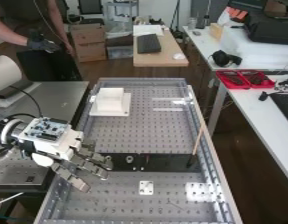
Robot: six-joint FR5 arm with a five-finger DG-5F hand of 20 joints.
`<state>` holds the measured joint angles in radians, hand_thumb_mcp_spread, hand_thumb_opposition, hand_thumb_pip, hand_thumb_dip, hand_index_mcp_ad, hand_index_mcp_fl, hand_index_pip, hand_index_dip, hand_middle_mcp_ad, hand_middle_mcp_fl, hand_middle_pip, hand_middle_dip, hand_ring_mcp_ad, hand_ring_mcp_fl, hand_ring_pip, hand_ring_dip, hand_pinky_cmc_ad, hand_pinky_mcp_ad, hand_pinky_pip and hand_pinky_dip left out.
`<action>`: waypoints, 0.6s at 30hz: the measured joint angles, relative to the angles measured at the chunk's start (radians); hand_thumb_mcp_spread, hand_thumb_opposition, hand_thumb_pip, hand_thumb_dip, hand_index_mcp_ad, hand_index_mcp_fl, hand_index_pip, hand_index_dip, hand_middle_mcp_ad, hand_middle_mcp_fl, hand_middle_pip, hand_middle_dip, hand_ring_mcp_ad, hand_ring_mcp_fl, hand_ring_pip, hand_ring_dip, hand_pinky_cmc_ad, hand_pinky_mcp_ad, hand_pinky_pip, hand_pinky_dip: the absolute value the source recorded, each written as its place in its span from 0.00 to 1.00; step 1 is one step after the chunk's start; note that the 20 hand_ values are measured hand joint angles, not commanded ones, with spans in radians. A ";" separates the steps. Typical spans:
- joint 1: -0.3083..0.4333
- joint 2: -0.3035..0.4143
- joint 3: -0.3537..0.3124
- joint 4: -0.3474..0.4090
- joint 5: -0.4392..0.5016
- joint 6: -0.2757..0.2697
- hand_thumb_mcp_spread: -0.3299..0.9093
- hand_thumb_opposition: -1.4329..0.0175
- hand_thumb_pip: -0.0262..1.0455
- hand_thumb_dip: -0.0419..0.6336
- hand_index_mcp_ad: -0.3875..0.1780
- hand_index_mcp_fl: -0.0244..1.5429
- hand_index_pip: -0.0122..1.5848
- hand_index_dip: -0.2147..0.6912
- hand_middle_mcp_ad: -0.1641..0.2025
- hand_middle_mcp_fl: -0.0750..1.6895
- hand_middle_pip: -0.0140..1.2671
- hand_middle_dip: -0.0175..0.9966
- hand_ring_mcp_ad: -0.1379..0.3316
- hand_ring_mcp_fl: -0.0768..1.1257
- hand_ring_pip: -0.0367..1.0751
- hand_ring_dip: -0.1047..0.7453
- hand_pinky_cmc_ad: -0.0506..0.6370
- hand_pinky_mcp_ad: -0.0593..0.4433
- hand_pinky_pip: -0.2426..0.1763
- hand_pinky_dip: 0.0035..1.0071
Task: Grab the smaller nut and place it in the white container
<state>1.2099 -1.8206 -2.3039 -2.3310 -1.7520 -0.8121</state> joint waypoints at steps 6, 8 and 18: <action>-0.001 -0.005 0.003 0.001 0.002 0.001 0.63 0.36 0.62 0.44 0.30 0.12 0.98 0.36 0.41 0.16 0.11 0.33 0.54 0.07 0.13 0.30 0.63 0.74 0.58 0.26; -0.001 -0.007 0.004 0.000 0.003 0.002 0.63 0.36 0.62 0.44 0.30 0.12 0.98 0.37 0.41 0.16 0.11 0.33 0.54 0.07 0.13 0.30 0.63 0.74 0.58 0.26; 0.001 -0.015 0.008 -0.004 0.002 0.005 0.63 0.36 0.62 0.44 0.30 0.12 0.98 0.35 0.41 0.16 0.11 0.33 0.54 0.07 0.13 0.30 0.63 0.74 0.58 0.27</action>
<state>1.2112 -1.8360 -2.2954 -2.3350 -1.7500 -0.8066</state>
